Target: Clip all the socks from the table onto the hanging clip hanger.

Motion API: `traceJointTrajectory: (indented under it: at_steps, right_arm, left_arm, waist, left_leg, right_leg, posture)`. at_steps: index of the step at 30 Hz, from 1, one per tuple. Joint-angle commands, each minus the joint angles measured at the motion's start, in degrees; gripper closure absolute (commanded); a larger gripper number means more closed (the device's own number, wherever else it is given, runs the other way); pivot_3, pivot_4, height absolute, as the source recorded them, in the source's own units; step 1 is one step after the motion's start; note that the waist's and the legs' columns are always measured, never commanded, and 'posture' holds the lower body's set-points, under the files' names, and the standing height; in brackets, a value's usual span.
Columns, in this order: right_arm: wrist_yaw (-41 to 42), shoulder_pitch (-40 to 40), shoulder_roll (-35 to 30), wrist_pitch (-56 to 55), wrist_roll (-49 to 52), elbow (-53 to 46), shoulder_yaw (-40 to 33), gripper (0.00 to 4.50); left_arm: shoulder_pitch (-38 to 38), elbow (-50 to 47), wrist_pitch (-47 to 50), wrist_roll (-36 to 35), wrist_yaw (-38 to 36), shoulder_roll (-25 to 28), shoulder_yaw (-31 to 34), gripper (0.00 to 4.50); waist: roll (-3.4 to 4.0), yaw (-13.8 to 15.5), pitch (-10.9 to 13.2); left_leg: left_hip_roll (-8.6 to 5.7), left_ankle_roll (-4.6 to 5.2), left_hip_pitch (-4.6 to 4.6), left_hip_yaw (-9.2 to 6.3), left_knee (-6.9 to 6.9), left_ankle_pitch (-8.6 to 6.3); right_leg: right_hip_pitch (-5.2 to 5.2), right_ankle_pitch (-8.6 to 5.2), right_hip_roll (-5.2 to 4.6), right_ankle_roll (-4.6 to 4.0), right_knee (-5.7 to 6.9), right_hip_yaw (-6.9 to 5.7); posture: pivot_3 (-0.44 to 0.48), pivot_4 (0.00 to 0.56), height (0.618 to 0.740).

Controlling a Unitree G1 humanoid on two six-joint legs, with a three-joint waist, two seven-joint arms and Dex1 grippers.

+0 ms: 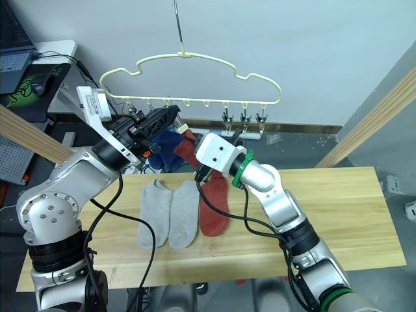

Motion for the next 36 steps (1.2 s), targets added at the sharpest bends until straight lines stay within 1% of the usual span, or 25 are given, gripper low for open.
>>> traceJointTrajectory:
  at_steps: [1,9,19,27,36]
  right_arm:
    - [-0.9,-1.0,1.0,-2.0,-0.2,-1.8,-0.2,4.5]
    - [0.3,-0.6,0.4,-2.7,-0.9,-2.3,1.1,4.5]
    - [2.9,-1.8,-1.6,-5.2,-2.8,-1.3,2.8,4.5]
    - [1.7,-2.9,-1.1,-8.2,-3.2,0.7,1.7,4.5]
    - [0.9,-2.9,0.8,-6.2,-1.1,1.9,-0.1,4.5]
  left_arm:
    - [0.7,-2.9,-2.2,0.8,-1.1,0.8,-0.2,4.12]
    - [0.6,-2.0,-3.3,1.0,-0.8,0.3,-0.1,4.12]
    - [0.8,-1.8,-1.6,-2.6,-1.1,0.9,0.4,4.12]
    - [1.8,-1.2,-1.4,-4.1,-2.0,2.1,0.7,4.13]
    - [2.2,-1.0,-1.4,-5.2,-2.1,2.8,0.6,4.13]
  waist:
    - [0.0,0.0,0.0]
    - [-0.01,0.0,0.0]
    - [-0.03,0.0,0.0]
    - [-0.06,0.0,-0.1]
    - [-0.09,0.0,-0.1]
  left_leg:
    - [0.0,0.0,0.0,0.0,0.0,0.0]
    - [0.0,0.0,0.0,0.0,0.01,0.0]
    - [0.0,0.0,0.0,0.0,0.03,0.0]
    - [0.0,0.0,0.0,-0.01,0.04,0.0]
    - [0.01,0.01,0.01,-0.02,0.07,0.0]
  right_leg:
    - [0.0,0.0,-0.01,0.0,0.0,0.0]
    - [0.0,0.0,-0.01,0.0,0.01,0.0]
    - [0.0,0.01,-0.01,-0.01,0.04,-0.01]
    - [0.0,0.01,-0.01,-0.02,0.05,-0.03]
    - [0.01,0.01,-0.09,-0.02,0.08,-0.04]
  posture:
    - [-0.136,0.343,0.74]
    - [-0.138,0.34,0.74]
    - [-0.143,0.334,0.74]
    - [-0.141,0.33,0.74]
    - [-0.138,0.332,0.74]
